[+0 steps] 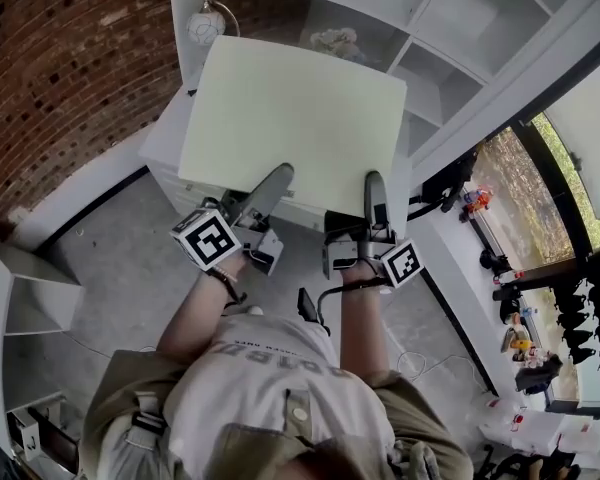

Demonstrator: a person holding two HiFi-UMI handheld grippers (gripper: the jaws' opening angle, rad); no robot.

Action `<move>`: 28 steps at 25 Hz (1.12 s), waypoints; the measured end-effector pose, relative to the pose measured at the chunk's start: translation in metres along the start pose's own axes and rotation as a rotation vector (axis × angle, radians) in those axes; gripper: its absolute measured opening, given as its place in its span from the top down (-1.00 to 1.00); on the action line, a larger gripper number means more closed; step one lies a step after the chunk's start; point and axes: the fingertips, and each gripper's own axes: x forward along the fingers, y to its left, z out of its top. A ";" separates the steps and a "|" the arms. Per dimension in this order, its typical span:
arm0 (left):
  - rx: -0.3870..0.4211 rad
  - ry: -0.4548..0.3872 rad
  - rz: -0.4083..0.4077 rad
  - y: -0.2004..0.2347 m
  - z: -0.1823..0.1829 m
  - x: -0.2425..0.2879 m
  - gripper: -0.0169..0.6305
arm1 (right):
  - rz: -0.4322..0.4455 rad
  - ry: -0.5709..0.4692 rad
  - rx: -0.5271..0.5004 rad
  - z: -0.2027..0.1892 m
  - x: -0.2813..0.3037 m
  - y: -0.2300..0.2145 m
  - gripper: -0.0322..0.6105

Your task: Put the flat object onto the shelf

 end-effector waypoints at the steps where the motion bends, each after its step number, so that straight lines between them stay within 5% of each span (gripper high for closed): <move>1: 0.005 -0.003 0.003 -0.001 0.002 0.004 -0.34 | 0.005 -0.002 0.003 0.003 0.004 -0.002 -0.06; 12: 0.010 -0.071 0.048 0.028 0.033 0.009 -0.34 | 0.023 -0.042 0.020 0.019 0.026 -0.023 -0.03; 21: -0.048 -0.068 -0.027 0.047 0.062 0.048 -0.12 | 0.006 -0.073 -0.032 0.029 0.055 -0.037 -0.05; 28: -0.071 -0.048 -0.103 0.062 0.113 0.103 -0.06 | 0.009 -0.006 -0.188 0.025 0.113 -0.038 -0.17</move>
